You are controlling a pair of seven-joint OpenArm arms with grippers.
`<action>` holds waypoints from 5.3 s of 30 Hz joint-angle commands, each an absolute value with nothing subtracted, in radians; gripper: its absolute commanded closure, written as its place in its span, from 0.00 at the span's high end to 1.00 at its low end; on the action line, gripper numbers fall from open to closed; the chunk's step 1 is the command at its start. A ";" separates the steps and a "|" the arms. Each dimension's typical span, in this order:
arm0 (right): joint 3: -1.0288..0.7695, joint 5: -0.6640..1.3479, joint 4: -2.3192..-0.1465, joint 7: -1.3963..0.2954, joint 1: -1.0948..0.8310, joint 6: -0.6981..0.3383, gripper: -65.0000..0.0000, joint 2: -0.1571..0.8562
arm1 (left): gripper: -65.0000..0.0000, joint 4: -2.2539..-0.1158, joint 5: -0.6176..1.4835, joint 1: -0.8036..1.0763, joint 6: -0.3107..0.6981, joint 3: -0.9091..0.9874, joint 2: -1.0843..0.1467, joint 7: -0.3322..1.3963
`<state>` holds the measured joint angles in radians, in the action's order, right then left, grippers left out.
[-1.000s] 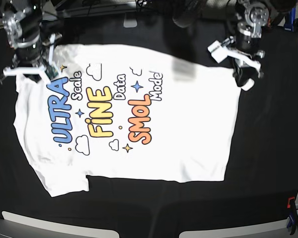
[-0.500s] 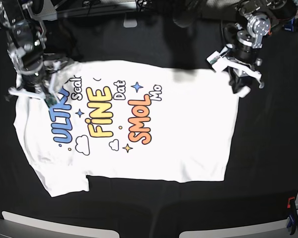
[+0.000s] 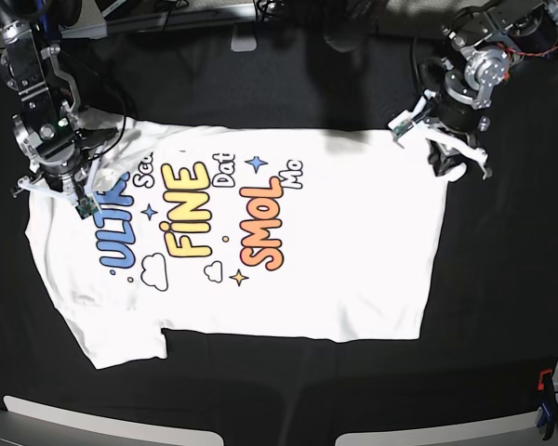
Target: Layout the t-shirt on the table in an organized manner, then fold the t-shirt properly
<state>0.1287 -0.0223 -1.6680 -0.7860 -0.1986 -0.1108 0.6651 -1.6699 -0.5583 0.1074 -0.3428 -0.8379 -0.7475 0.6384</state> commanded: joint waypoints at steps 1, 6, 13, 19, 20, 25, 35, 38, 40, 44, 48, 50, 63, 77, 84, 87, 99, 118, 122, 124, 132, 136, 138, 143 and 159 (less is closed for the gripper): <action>0.118 -0.058 -1.681 -0.788 -0.183 -0.071 0.00 0.685 | 0.00 -1.684 -0.567 0.098 -0.358 -0.832 -0.762 0.656; 0.118 -0.151 -1.681 -0.827 -0.183 0.027 0.00 0.693 | 0.00 -1.684 -0.567 0.099 -0.358 -0.831 -0.762 0.682; 0.118 -0.150 -1.681 -0.773 -0.183 -0.008 0.00 0.692 | 0.00 -1.684 -0.575 0.096 -0.358 -0.831 -0.762 0.591; 0.118 -0.149 -1.681 -0.690 -0.183 -0.089 0.00 0.691 | 0.00 -1.684 -0.574 0.093 -0.359 -0.831 -0.762 0.530; 0.118 -0.149 -1.681 -0.674 -0.182 -0.099 0.00 0.690 | 0.00 -1.684 -0.574 0.094 -0.359 -0.831 -0.762 0.519; 0.118 -0.149 -1.681 -0.635 -0.161 -0.101 0.00 0.690 | 0.00 -1.684 -0.550 0.071 -0.358 -0.831 -0.762 0.496; 0.118 -0.040 -1.681 -0.635 0.019 -0.189 0.00 0.690 | 0.00 -1.684 -0.477 0.000 -0.358 -0.831 -0.735 0.500; 0.118 -0.015 -1.681 -0.635 0.034 -0.207 0.00 0.690 | 0.00 -1.684 -0.465 0.000 -0.359 -0.831 -0.716 0.500; 0.118 -0.015 -1.681 -0.631 0.035 -0.229 0.00 0.690 | 0.00 -1.684 -0.465 0.000 -0.358 -0.831 -0.711 0.500; 0.118 -0.019 -1.681 -0.629 0.035 -0.255 0.00 0.690 | 0.00 -1.683 -0.466 0.000 -0.358 -0.831 -0.712 0.508; 0.118 -0.022 -1.681 -0.632 0.035 -0.255 0.00 0.690 | 0.00 -1.683 -0.466 0.000 -0.358 -0.831 -0.712 0.508; 0.118 -0.022 -1.681 -0.641 0.035 -0.255 0.00 0.690 | 0.00 -1.683 -0.466 0.000 -0.358 -0.831 -0.712 0.525; 0.118 -0.155 -1.681 -0.682 0.036 -0.147 0.53 0.690 | 0.00 -1.683 -0.466 0.000 -0.358 -0.831 -0.713 0.550; 0.118 -0.130 -1.681 -0.769 0.036 -0.123 0.53 0.690 | 0.28 -1.662 -0.462 -0.024 -0.358 -0.831 -0.712 0.588; 0.118 -0.126 -1.681 -0.772 0.036 -0.123 0.53 0.690 | 0.28 -1.560 -0.455 -0.101 -0.359 -0.831 -0.712 0.708; 0.118 -0.126 -1.681 -0.772 0.035 -0.123 0.53 0.690 | 0.28 -1.557 -0.436 -0.118 -0.360 -0.831 -0.712 0.753; 0.118 -0.098 -1.681 -0.812 0.035 -0.147 0.53 0.690 | 0.28 -1.766 -0.662 -0.054 -0.502 -0.831 -0.712 0.767; 0.118 -0.102 -1.686 -0.814 0.035 -0.196 0.53 0.690 | 0.28 -1.764 -0.649 0.014 -0.395 -0.831 -0.732 0.804; 0.118 -0.101 -1.739 -0.790 0.030 -0.257 0.53 0.690 | 0.28 -1.875 -0.621 0.081 -0.274 -0.831 -0.732 0.774; 0.118 -0.101 -1.773 -0.807 0.030 -0.257 0.53 0.693 | 0.28 -1.876 -0.540 0.099 -0.189 -0.831 -0.732 0.764; 0.118 -0.101 -1.819 -0.829 0.030 -0.257 0.53 0.693 | 0.30 -1.765 -0.522 0.152 -0.143 -0.833 -0.730 0.760; 0.118 -0.101 -1.819 -0.829 0.030 -0.256 0.53 0.693 | 0.32 -1.704 -0.528 0.149 -0.144 -0.833 -0.729 0.730; 0.118 -0.099 -1.819 -0.829 0.030 -0.256 0.53 0.693 | 0.32 -1.701 -0.534 0.149 -0.144 -0.832 -0.726 0.696; 0.118 -0.057 -1.819 -0.846 0.027 -0.289 0.53 0.693 | 0.32 -1.699 -0.532 0.149 -0.144 -0.832 -0.726 0.578; 0.118 0.002 -1.995 -0.846 -0.226 -0.456 0.53 0.730 | 0.00 -1.514 -0.588 0.154 -0.123 -0.833 -0.679 0.551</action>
